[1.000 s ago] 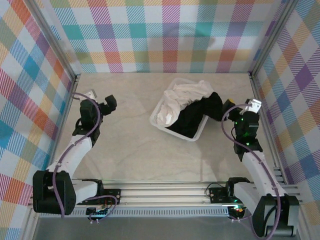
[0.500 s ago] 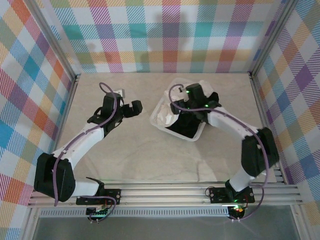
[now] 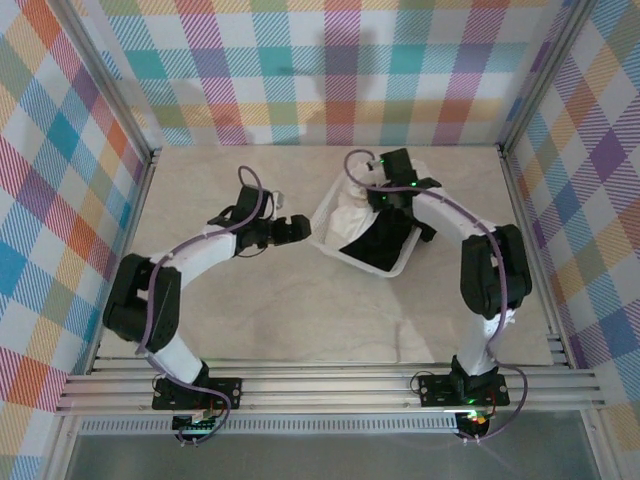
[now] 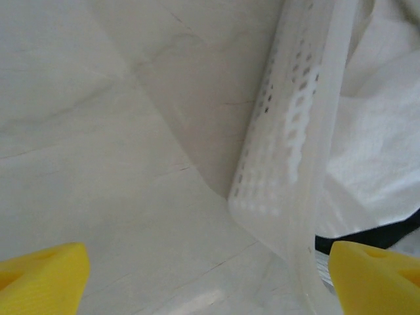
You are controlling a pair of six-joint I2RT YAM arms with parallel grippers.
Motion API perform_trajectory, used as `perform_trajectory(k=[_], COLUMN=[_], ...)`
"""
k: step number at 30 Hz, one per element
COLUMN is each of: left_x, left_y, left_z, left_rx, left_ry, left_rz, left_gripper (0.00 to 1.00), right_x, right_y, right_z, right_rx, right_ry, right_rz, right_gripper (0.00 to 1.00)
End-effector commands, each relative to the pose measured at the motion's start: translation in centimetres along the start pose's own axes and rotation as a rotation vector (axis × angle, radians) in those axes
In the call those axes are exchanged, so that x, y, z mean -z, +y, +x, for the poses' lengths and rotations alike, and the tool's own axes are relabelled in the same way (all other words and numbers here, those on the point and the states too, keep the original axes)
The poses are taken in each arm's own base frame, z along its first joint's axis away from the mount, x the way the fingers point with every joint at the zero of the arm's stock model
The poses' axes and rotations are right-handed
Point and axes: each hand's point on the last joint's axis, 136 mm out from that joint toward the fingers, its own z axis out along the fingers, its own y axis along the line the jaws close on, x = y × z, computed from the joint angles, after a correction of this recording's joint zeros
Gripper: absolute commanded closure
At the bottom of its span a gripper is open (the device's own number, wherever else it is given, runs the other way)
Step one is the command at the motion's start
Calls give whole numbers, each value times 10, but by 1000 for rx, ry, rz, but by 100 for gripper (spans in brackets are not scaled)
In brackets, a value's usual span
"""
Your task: Fold the inside-out t-shirt
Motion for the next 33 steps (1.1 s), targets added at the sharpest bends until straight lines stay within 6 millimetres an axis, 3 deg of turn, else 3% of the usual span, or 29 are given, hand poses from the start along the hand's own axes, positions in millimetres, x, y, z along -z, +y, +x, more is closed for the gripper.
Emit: perform_trajectory(k=[1, 5, 8, 11, 13, 15, 17, 20, 22, 25, 27, 29, 30, 33], left_x=[-11, -39, -61, -62, -52, -40, -22, 18, 52, 108, 146, 185, 201, 244], left_y=[-53, -95, -131, -153, -153, -139, -107, -42, 4, 64, 96, 117, 122, 121], left_z=[-5, -3, -2, -8, -14, -21, -30, -49, -59, -64, -64, -55, -52, -44], left_rx=[-22, -49, -70, -69, -93, -115, -96, 4, 85, 200, 273, 326, 335, 335], left_ry=[24, 71, 108, 107, 87, 62, 14, -102, -196, -335, -425, -501, -540, -660], left_rz=[167, 244, 322, 401, 401, 348, 265, 132, 35, -137, -263, -383, -428, -487], left_gripper=[7, 7, 8, 9, 8, 6, 5, 4, 3, 2, 0, 0, 0, 0], right_x=[46, 73, 108, 153, 190, 225, 258, 288, 298, 295, 273, 232, 208, 138], right_y=[-28, -54, -71, -68, -53, -32, -2, 58, 101, 155, 183, 207, 215, 227], right_z=[-42, -58, -86, -119, -141, -160, -173, -180, -177, -168, -159, -143, -134, -96], right_rx=[-79, -170, -235, -230, -219, -199, -145, -36, 28, 83, 86, 63, 45, 4], right_ry=[-131, -202, -298, -417, -505, -593, -662, -704, -704, -666, -610, -508, -449, -242], right_rz=[-33, -65, -94, -133, -212, -303, -366, -483, -573, -682, -742, -754, -748, -719], right_gripper=[87, 87, 88, 88, 88, 88, 88, 89, 89, 89, 89, 84, 78, 39])
